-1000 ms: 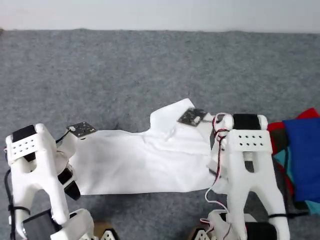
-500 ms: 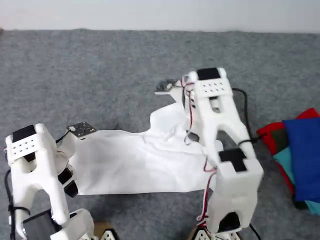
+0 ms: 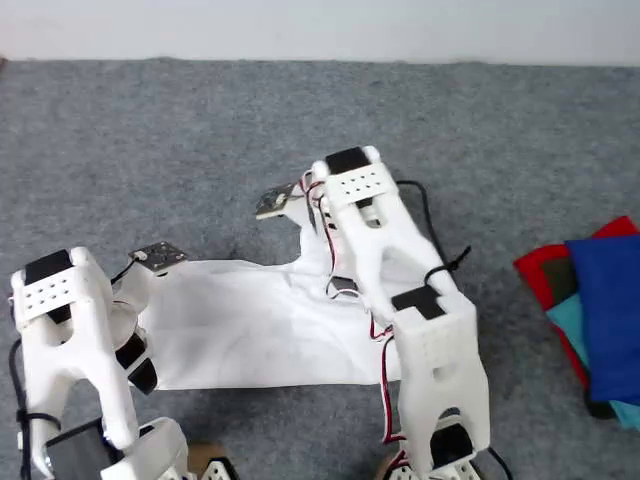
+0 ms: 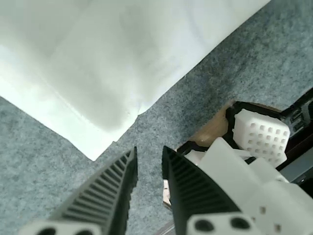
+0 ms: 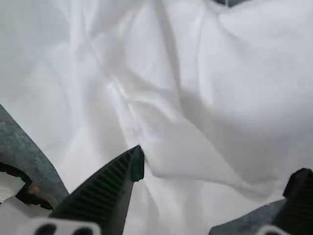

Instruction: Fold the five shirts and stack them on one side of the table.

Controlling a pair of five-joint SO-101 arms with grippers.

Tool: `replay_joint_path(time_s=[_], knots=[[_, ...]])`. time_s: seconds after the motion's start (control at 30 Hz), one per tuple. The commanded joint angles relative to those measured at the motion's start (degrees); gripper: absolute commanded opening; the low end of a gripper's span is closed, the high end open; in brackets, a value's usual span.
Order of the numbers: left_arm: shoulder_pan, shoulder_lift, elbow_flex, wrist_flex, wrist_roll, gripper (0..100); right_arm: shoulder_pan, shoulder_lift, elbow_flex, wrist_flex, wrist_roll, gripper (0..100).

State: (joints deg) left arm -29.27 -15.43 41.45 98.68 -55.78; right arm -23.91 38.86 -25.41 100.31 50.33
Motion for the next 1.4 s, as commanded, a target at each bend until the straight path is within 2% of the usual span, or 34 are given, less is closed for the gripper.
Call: replay_joint_path(time_s=[0.0, 0.07, 0.27, 0.53, 0.87, 0.93, 1.07, 1.13, 1.37], knots=[[0.2, -2.0, -0.3, 1.8, 0.4, 8, -1.0, 1.8, -4.8, -0.7, 0.3, 40.7], [0.2, -1.9, -0.2, 1.8, 0.4, 8, -1.0, 4.4, -7.5, -0.7, 0.2, 33.2], [0.2, -1.9, -0.1, 1.8, 0.4, 8, 0.0, 11.1, -17.0, -0.7, 0.1, 0.6], [0.2, -1.9, -0.1, 1.8, 0.4, 8, 2.1, 11.8, -27.1, 2.6, -3.9, 1.7], [0.2, -1.9, -0.1, 1.8, 0.4, 8, 5.1, 11.2, -27.2, 2.8, -7.7, 2.9], [0.2, -1.9, -0.1, 1.8, 0.4, 8, 5.1, 9.3, -25.9, 2.9, -8.8, 8.4], [0.2, -1.9, -0.1, 1.8, 0.5, 8, 4.1, 4.2, -20.8, 2.8, -9.0, 27.9], [0.2, -1.9, -0.1, 1.8, 0.5, 8, 3.7, 2.5, -19.3, 2.8, -9.0, 32.1], [0.2, -1.9, 0.0, 1.8, 0.5, 8, 3.4, 2.0, -18.5, 2.7, -9.0, 22.4]])
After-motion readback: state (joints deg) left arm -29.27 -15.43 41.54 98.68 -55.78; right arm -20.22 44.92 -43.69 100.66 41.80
